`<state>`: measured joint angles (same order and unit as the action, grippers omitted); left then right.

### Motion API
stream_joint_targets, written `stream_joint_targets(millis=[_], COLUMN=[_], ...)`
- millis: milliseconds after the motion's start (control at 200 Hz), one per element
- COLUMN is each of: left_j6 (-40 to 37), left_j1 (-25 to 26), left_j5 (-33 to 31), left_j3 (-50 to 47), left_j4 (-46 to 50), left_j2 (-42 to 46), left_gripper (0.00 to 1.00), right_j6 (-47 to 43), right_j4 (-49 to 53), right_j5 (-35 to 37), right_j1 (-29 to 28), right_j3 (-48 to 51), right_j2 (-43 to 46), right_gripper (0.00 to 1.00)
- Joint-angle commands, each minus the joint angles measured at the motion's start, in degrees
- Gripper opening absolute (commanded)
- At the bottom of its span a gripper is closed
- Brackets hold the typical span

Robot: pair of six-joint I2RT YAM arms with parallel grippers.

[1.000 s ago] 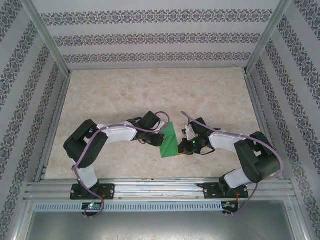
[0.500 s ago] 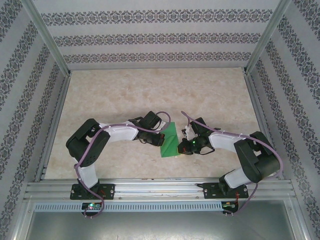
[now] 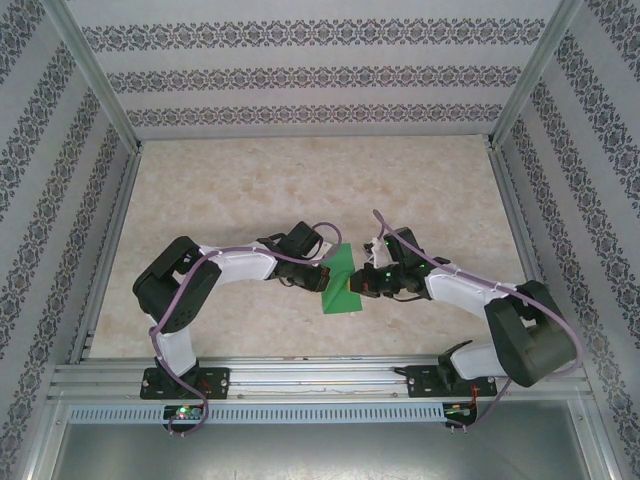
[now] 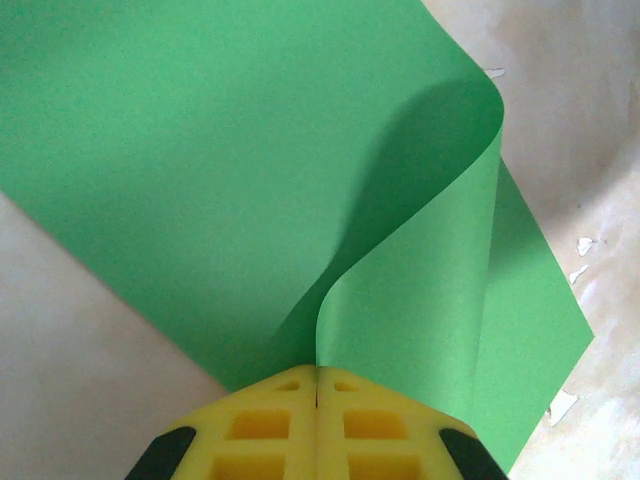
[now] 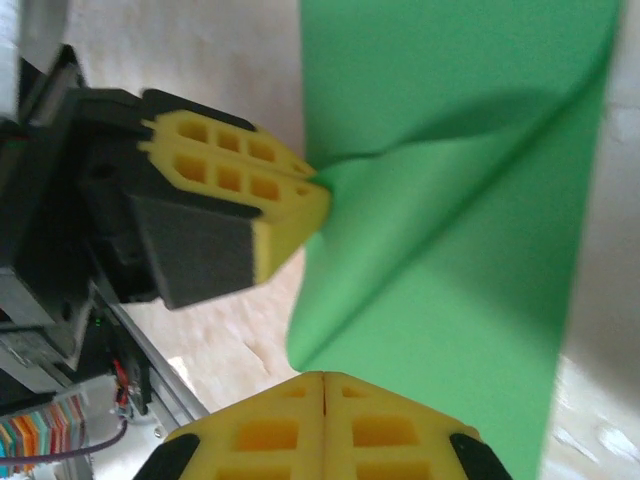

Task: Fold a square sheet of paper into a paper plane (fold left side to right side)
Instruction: Fold the triangle a second time at the center of the table.

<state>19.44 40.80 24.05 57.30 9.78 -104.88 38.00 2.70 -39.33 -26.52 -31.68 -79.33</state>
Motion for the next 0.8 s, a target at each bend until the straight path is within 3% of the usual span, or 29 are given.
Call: stream_joint_targets(millis=[0, 365, 794], left_j6=[-1.34, -1.45, -1.6], left_j1=[-0.58, -0.54, -0.54], left_j5=[-0.12, -0.07, -0.58], left_j3=[0.31, 0.31, 0.56], left_j4=[-0.2, -0.28, 0.15], left_j2=[-1.47, -1.69, -1.63], left_gripper=[0.0, 0.0, 0.0], right_j6=[5.33, 6.95, 6.1], right_j4=[-8.83, -13.47, -12.3], right_j5=[-0.05, 1.54, 2.86], right_j1=[-2.22, -4.72, -5.12], right_j3=[0.05, -3.36, -2.7], right_j2=[-2.93, -11.11, -13.81], right_gripper=[0.0, 0.0, 0.0])
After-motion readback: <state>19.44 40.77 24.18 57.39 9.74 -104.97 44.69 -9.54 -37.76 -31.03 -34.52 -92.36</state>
